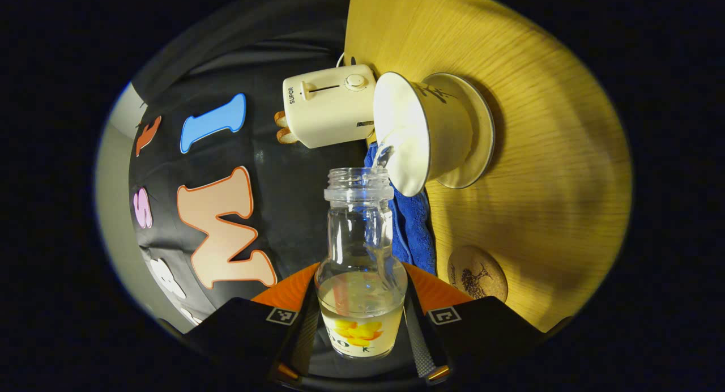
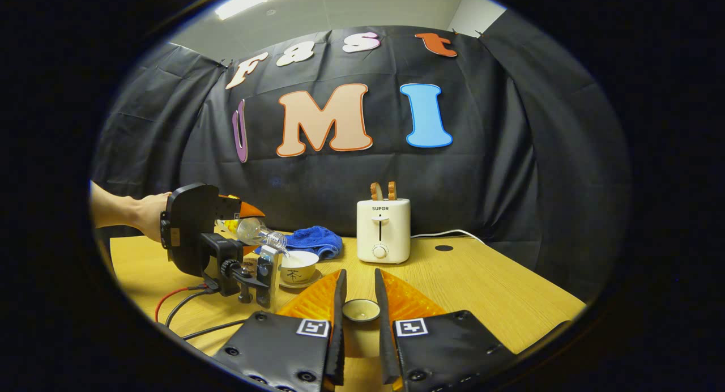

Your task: Open the teacup lid with one hand, grasp the water bottle and pour water into the teacup with the other hand; after pouring, place the water bottle on the coaster and then close the teacup lid.

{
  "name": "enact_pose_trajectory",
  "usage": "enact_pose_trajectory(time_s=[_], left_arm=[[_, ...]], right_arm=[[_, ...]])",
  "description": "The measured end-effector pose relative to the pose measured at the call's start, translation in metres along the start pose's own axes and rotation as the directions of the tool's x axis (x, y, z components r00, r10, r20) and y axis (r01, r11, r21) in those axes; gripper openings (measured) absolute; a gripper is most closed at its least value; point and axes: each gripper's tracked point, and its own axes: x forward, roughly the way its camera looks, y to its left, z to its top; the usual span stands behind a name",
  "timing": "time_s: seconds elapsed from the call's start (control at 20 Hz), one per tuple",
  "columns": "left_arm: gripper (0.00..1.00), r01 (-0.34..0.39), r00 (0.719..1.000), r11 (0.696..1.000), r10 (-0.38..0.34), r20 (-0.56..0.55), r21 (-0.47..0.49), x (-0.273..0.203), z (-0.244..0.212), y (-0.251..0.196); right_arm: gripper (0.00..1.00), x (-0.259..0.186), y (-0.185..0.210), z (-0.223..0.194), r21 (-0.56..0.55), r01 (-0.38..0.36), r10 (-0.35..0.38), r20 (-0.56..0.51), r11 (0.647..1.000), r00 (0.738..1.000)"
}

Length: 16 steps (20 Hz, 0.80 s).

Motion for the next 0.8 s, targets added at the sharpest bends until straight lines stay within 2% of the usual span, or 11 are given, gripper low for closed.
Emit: enact_pose_trajectory(time_s=[0.8], left_arm=[[0.67, 0.036, 0.999, 0.987, -0.035, -0.004, 0.156, 0.000, 0.009, 0.011]], right_arm=[[0.28, 0.000, 0.002, -0.001, 0.001, -0.012, 0.012, -0.001, 1.000, 1.000]])
